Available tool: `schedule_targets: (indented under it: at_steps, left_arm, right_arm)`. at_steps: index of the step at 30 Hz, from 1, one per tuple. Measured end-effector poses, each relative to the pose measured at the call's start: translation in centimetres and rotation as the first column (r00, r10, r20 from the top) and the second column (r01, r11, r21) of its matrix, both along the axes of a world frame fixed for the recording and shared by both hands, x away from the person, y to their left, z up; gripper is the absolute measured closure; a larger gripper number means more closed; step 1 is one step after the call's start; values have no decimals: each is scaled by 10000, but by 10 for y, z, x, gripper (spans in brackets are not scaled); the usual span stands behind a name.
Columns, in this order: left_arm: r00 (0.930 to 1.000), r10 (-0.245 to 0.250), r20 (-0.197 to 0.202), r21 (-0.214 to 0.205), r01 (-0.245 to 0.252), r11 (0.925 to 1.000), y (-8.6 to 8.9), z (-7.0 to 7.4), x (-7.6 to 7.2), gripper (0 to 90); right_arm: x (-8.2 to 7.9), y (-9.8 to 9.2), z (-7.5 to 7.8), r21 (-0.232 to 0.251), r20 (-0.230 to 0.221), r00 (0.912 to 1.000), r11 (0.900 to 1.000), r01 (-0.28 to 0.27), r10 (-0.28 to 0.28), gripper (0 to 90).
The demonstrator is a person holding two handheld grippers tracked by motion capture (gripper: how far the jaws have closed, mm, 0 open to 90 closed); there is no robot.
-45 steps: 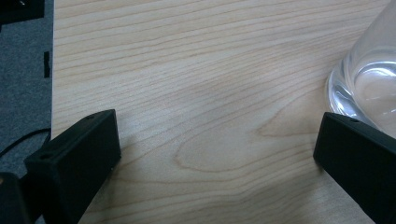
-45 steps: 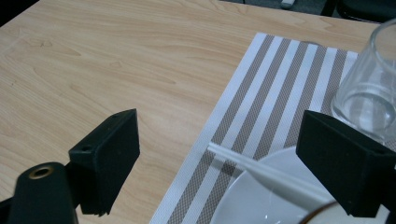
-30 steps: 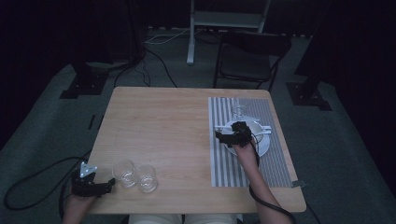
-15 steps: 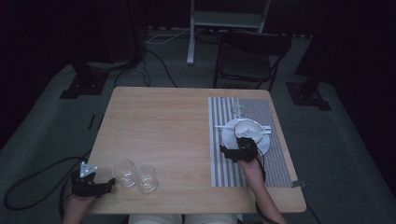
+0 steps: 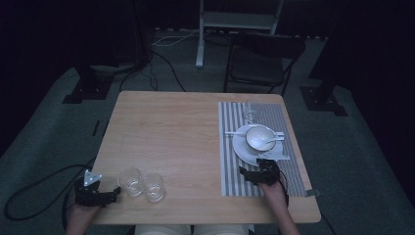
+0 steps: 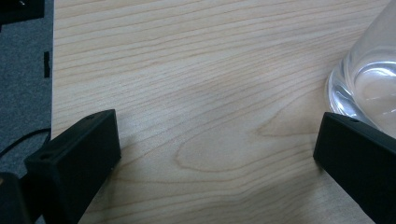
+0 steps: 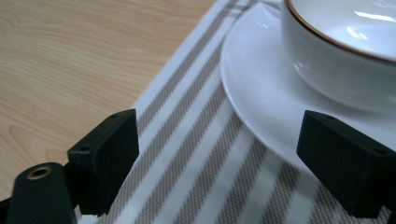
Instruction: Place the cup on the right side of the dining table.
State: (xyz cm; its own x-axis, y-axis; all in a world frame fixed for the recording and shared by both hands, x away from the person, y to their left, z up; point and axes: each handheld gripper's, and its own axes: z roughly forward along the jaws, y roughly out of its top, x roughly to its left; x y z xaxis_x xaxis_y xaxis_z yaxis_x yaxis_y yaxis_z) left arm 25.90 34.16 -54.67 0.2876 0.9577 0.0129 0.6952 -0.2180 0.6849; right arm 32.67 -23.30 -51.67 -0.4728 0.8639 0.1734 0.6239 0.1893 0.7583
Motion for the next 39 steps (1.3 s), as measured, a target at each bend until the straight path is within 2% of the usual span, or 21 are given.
schedule_targets:
  at_steps: [11, 16, 17, 18, 20, 23, 27, 30, 31, 39]
  left_arm:
    - [10000, 0, 0, 1, 0, 10000, 0, 0, 0, 9]
    - [10000, 7, 3, -4, -7, 10000, 0, 0, 0, 9]
    - [10000, 7, 3, -4, -7, 10000, 0, 0, 0, 9]
    - [10000, 1, 3, -1, -1, 10000, 0, 0, 0, 9]
    - [10000, 5, 10, -13, -5, 10000, 0, 0, 0, 9]
    - [10000, 8, 3, -4, -8, 10000, 0, 0, 0, 9]
    - [10000, 8, 2, -2, -8, 10000, 0, 0, 0, 9]
    - [10000, 5, 12, -12, -5, 10000, 0, 0, 0, 9]
    - [10000, 4, 4, 0, -4, 10000, 0, 0, 0, 9]
    - [10000, 0, 12, -10, 0, 10000, 0, 0, 0, 9]
  right_arm:
    - [-22, -30, -13, -208, -65, 9979, 9977, 646, -648, 125]
    - [-29, -41, -17, -804, 252, 9954, 9923, 940, -922, 125]
    - [-29, -41, -17, -804, 252, 9954, 9923, 940, -922, 125]
    - [-30, -44, -17, -922, 270, 9941, 9899, 1073, -1053, 125]
    - [-30, -52, -16, -801, 331, 9914, 9884, 1293, -1270, 125]
    - [-31, -58, -16, -882, 376, 9878, 9841, 1541, -1513, 125]
    - [-32, -73, -19, -1110, 443, 9776, 9715, 2096, -2059, 125]
    - [-31, -78, -21, -1074, 432, 9734, 9676, 2284, -2249, 125]
    - [-31, -83, -22, -1191, 454, 9685, 9613, 2486, -2448, 125]
    - [-30, -99, -27, -1251, 398, 9521, 9439, 3058, -3032, 125]
